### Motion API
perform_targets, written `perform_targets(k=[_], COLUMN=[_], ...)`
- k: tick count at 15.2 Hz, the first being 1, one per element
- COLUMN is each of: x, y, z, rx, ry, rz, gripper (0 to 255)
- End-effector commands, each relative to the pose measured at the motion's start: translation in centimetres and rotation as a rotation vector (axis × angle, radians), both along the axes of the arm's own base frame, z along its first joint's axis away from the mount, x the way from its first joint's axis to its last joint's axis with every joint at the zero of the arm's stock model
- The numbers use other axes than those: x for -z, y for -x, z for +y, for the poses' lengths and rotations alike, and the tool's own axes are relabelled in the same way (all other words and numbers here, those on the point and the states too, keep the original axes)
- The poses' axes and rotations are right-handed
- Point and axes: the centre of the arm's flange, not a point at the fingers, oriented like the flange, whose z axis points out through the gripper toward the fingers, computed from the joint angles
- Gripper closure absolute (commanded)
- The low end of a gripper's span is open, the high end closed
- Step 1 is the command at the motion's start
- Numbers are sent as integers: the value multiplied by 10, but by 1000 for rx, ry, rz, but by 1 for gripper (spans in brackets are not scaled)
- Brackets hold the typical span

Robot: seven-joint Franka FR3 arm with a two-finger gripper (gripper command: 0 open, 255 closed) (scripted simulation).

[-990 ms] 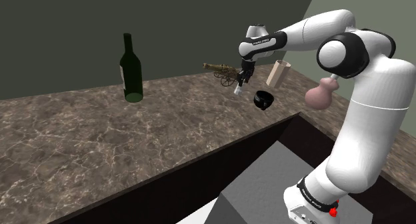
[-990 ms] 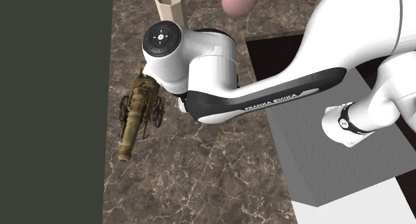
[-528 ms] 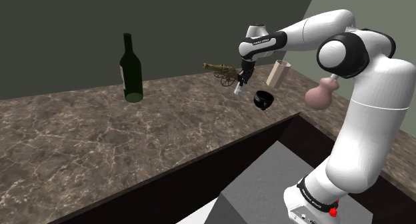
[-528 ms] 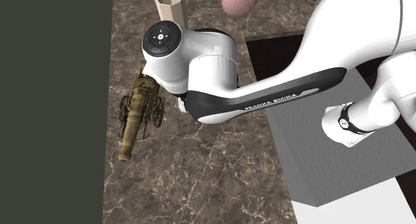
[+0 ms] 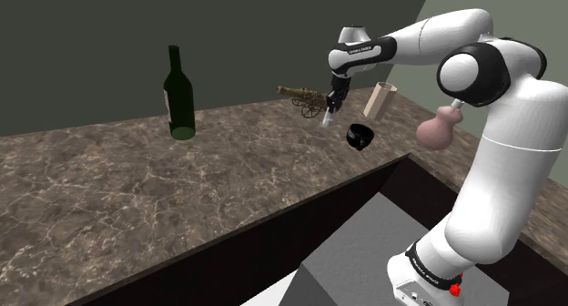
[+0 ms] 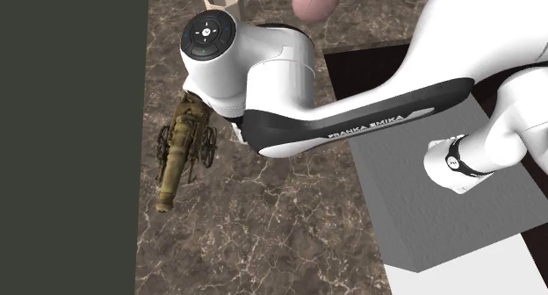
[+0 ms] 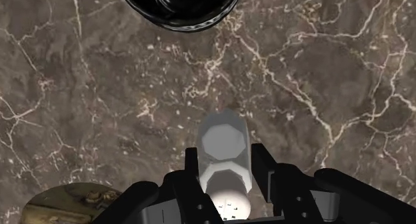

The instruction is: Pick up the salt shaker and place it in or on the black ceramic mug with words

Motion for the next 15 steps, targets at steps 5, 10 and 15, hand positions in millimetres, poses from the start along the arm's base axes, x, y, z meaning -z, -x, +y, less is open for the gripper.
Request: perform_targets(k=[5,10,15], x=[-31,-58,-84], y=[0,0,0], z=[0,0,0], rx=[0,0,0], ry=[0,0,0], rz=[0,0,0], gripper=[255,255,255])
